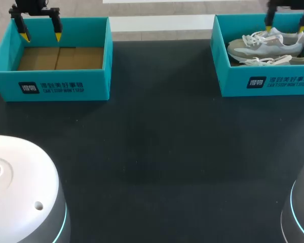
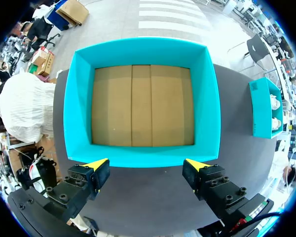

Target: Take the shoe out of the shoebox, open the shoe tongue, remove and reinsert the insole, then place the shoe into the shoebox

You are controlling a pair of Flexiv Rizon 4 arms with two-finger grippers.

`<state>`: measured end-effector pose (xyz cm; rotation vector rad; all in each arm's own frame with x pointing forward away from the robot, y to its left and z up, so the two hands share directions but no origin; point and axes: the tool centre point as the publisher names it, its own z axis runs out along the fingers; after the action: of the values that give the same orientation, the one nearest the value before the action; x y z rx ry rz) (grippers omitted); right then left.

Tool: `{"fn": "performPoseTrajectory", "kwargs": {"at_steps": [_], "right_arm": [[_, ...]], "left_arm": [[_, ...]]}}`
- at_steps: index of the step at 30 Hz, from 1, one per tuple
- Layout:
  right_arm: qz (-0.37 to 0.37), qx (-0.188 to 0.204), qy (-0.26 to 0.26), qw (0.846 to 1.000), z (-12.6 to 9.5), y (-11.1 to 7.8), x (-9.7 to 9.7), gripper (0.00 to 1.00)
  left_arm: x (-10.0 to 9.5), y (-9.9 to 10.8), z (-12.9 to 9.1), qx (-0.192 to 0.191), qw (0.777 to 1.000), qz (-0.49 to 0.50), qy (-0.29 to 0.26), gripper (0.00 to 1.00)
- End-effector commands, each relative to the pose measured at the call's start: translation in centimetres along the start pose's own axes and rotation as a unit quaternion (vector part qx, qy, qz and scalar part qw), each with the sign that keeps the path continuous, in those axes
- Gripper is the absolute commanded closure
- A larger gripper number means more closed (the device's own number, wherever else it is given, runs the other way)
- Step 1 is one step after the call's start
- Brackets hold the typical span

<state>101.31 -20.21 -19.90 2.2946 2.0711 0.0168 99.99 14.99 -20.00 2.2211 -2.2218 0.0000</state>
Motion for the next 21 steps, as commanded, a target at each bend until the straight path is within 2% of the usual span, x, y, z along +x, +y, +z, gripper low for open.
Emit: {"fn": "performPoseTrajectory", "kwargs": {"at_steps": [1,9,14,21], "right_arm": [[0.012,-0.012,-0.004,1.000,0.3,-0.3,-3.2,0.00],[0.059,-0.030,-0.033,0.997,4.0,0.1,-7.1,0.00],[0.060,-0.045,-0.050,0.996,6.8,0.3,-8.6,0.00],[0.060,-0.044,-0.053,0.996,10.5,1.1,-10.1,0.00]], "left_arm": [[0.0,0.0,0.0,0.000,1.000,0.000,0.000,0.00],[0.0,0.0,0.0,0.000,1.000,0.000,0.000,0.00],[0.0,0.0,0.0,0.000,1.000,0.000,0.000,0.00],[0.0,0.0,0.0,0.000,1.000,0.000,0.000,0.00]]}}
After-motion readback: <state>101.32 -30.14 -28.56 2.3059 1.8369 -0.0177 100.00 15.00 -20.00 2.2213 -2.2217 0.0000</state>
